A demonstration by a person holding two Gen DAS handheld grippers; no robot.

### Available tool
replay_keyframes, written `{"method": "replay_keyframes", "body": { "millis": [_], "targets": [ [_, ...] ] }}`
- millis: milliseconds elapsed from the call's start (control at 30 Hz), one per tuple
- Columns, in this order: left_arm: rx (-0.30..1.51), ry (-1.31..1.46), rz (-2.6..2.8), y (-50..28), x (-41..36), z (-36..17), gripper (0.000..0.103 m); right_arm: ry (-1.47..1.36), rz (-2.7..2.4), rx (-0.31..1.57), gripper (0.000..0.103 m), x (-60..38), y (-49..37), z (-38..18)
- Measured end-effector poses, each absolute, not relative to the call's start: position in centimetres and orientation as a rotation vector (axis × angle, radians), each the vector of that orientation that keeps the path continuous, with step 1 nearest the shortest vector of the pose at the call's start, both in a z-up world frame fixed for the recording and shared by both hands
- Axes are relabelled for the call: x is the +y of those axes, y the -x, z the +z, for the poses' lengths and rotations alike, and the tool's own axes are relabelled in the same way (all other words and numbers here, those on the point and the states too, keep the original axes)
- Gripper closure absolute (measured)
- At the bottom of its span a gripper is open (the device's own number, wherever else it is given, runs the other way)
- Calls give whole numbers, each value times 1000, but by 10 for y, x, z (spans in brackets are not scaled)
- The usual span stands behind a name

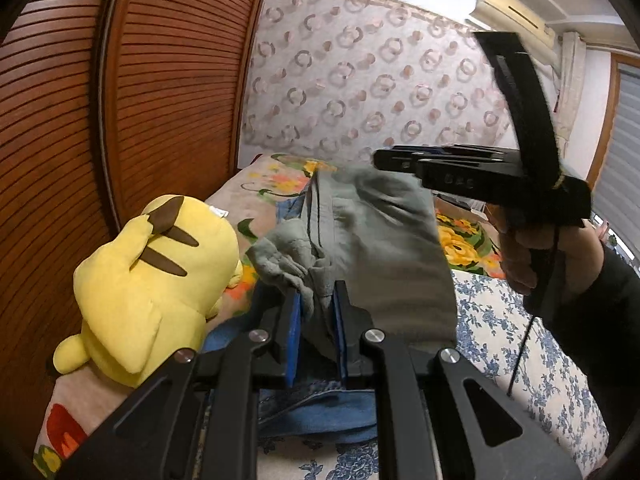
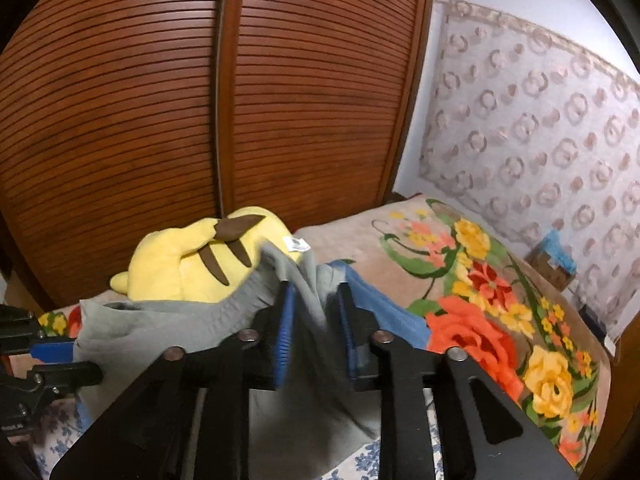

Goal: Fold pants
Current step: 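Lift the grey-green bundle with both grippers and carry it onto the denim stack, then lower the bundle onto the denim stack and open both grippers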

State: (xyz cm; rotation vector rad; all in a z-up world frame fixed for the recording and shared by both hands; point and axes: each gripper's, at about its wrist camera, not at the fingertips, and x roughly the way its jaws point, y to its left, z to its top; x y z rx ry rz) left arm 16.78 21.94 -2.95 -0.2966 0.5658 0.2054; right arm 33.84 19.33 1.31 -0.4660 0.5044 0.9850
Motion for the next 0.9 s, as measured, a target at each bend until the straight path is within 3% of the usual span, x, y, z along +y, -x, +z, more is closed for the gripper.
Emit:
{"method": "replay_keyframes", "body": {
  "millis": [900],
  "targets": [
    [611,297,240,-170,223,-46,88,359,902,678,81,148,-390,-26]
  ]
}}
